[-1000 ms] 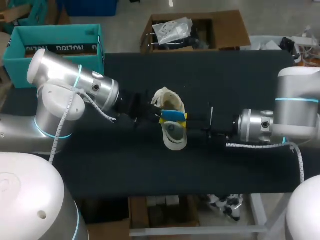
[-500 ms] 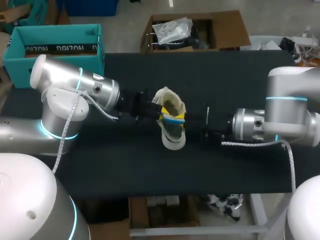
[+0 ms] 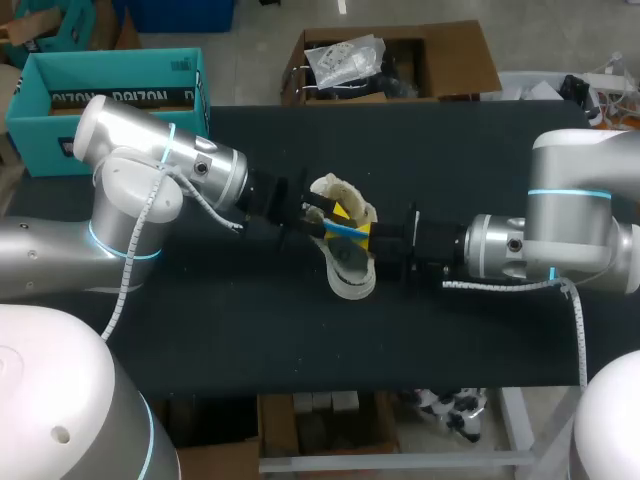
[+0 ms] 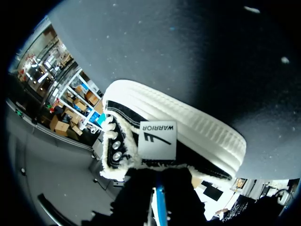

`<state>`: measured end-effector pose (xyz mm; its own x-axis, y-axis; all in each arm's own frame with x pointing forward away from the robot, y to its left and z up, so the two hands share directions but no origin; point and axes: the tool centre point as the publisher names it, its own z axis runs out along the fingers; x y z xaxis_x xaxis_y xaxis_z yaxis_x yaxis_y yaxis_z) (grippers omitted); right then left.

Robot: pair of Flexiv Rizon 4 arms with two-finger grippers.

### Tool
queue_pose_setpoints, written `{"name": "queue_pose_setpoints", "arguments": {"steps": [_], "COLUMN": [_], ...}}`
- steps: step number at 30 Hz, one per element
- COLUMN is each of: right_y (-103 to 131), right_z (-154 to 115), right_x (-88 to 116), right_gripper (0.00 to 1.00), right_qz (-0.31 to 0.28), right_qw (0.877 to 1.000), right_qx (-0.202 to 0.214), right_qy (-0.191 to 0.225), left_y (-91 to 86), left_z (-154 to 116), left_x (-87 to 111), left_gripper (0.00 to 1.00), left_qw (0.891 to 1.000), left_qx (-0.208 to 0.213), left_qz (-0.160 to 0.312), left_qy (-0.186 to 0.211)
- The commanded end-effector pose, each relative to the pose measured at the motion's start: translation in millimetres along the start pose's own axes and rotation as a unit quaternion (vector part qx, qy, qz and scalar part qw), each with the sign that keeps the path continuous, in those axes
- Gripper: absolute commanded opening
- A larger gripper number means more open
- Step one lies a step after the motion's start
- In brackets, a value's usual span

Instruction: Open the shoe tongue, take the insole out of the shoe, put the insole back into the shoe, and pack the shoe into the shoebox

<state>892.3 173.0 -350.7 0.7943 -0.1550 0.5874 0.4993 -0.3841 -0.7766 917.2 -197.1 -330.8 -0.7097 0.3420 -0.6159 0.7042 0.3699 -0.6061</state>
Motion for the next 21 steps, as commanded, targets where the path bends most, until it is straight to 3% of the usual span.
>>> {"name": "queue_pose_setpoints", "arguments": {"steps": [1,4,9,11,16,17,18,21], "right_y": [1,4,7,7,0,-2,-6,-18], "right_z": [-3,-5,-7,-6,-3,-4,-5,-7], "right_x": [-2,-1,1,1,1,1,1,0], "right_gripper": [0.00,0.00,0.00,0.00,0.00,0.28,0.40,0.47], "right_qz": [-0.001,-0.001,0.001,0.001,-0.002,-0.003,-0.004,-0.017], "right_qw": [1.000,1.000,1.000,1.000,1.000,1.000,1.000,1.000], "right_qx": [-0.004,-0.007,-0.011,-0.010,-0.008,-0.008,-0.011,-0.020], "right_qy": [0.005,0.007,0.010,0.011,0.010,0.010,0.011,0.008], "left_y": [-15.2,-21.6,-24.0,-22.9,-20.5,-20.6,-20.6,-21.0], "left_z": [-12,-14,-17,-17,-14,-14,-14,-15], "left_x": [3.8,3.6,3.8,4.0,7.5,8.5,9.2,11.0], "left_gripper": [0.33,0.33,0.22,0.00,0.00,0.00,0.00,0.00], "left_qw": [1.000,1.000,1.000,1.000,1.000,1.000,0.999,0.999], "left_qx": [0.000,0.001,0.000,-0.003,-0.004,-0.003,-0.003,-0.002], "left_qz": [0.010,0.021,0.027,0.027,0.030,0.031,0.032,0.035], "left_qy": [-0.004,-0.002,0.001,-0.001,-0.004,-0.004,-0.005,-0.009]}}
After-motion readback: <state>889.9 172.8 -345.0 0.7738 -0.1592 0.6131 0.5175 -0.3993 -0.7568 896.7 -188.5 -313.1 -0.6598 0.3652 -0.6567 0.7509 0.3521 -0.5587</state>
